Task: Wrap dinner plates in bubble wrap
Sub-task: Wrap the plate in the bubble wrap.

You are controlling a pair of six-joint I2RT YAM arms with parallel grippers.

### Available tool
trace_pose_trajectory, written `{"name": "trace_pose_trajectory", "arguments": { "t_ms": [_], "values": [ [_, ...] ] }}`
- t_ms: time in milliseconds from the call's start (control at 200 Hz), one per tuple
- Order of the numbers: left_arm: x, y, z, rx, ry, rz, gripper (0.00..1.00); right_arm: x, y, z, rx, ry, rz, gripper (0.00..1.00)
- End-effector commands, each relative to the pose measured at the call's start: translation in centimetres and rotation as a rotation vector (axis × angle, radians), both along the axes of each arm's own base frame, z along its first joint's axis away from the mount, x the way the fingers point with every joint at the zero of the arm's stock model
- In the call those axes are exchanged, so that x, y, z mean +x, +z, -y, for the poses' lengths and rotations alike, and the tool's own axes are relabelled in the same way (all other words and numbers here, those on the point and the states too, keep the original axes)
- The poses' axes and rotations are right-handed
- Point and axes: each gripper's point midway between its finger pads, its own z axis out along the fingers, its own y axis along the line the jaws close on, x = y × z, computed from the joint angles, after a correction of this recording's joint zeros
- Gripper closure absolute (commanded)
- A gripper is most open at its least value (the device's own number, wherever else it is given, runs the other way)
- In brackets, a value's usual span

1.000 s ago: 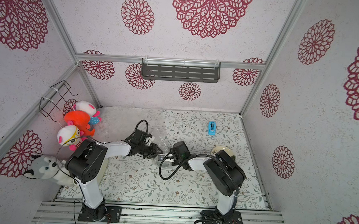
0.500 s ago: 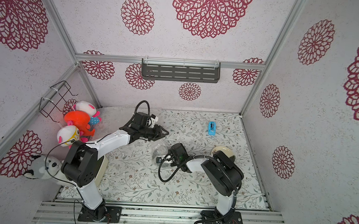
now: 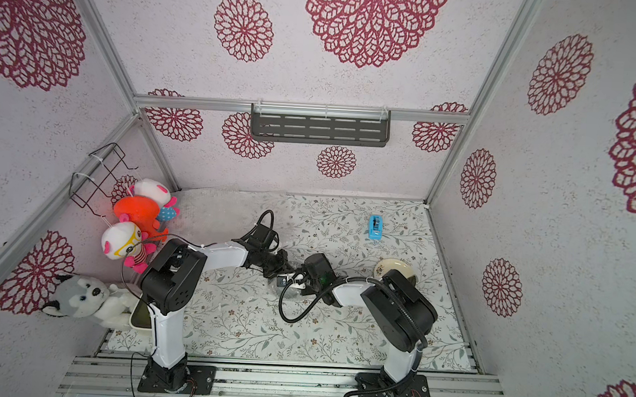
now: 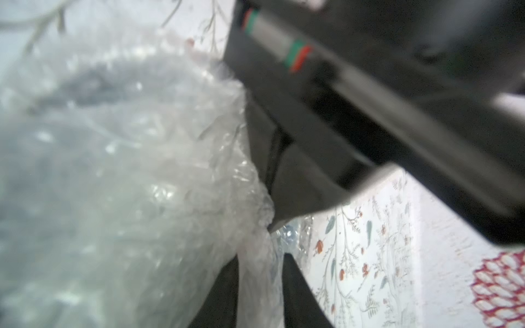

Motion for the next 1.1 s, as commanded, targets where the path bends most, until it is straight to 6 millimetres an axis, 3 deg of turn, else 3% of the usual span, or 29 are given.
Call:
{"name": "trace_pose_trajectory", "arguments": {
  "t_ms": [0,90,200,330,430,555,701,731,836,916,981,1091],
  "values": [
    [-2.5,-4.6,-2.6,0.105,0.041,-0.121,1.00,-0.2,5.1,-0.5,0.313,-0.145,-0.251,0.53],
    [-2.4,-4.2,-2.6,0.096,0.041,-0.105,1.00,1.0,6.2,-0.2,0.471,-0.353,-0.468,0.52],
    [-2.2,-3.6,-2.4,0.081,0.038,-0.083,1.00,2.8,4.8,0.0,0.582,-0.640,-0.678,0.57],
    [-2.2,-3.6,-2.0,0.058,0.037,-0.084,1.00,3.3,3.5,-1.0,0.691,-0.734,-0.806,0.60],
    [-2.3,-3.6,-2.0,0.052,0.037,-0.087,1.00,1.2,-0.6,-2.1,0.576,-0.732,-0.924,0.61],
    [-2.0,-3.0,-2.0,0.040,0.043,-0.072,0.98,-2.9,-5.9,-1.0,0.480,-0.758,-1.032,0.59],
    [-1.2,-0.6,-1.6,-0.033,0.036,-0.039,0.85,-3.2,-7.0,0.7,0.403,-0.809,-0.983,0.60],
    [-0.7,1.7,-1.5,-0.060,0.031,0.010,0.80,-3.3,-7.3,0.9,0.386,-0.812,-0.976,0.60],
    [0.0,5.9,-2.4,-0.086,0.027,0.103,0.66,-3.8,-8.0,1.4,0.357,-0.822,-0.985,0.61],
    [-0.6,7.8,-4.0,-0.063,0.038,0.144,0.62,-3.7,-8.2,1.6,0.351,-0.840,-0.981,0.61],
    [-1.6,8.3,-5.3,-0.029,0.046,0.155,0.61,-3.4,-8.1,1.8,0.357,-0.862,-0.966,0.61],
    [-3.1,7.3,-8.4,0.059,0.113,0.118,0.61,-2.9,-7.4,1.7,0.391,-0.869,-0.948,0.61]
  ]
}}
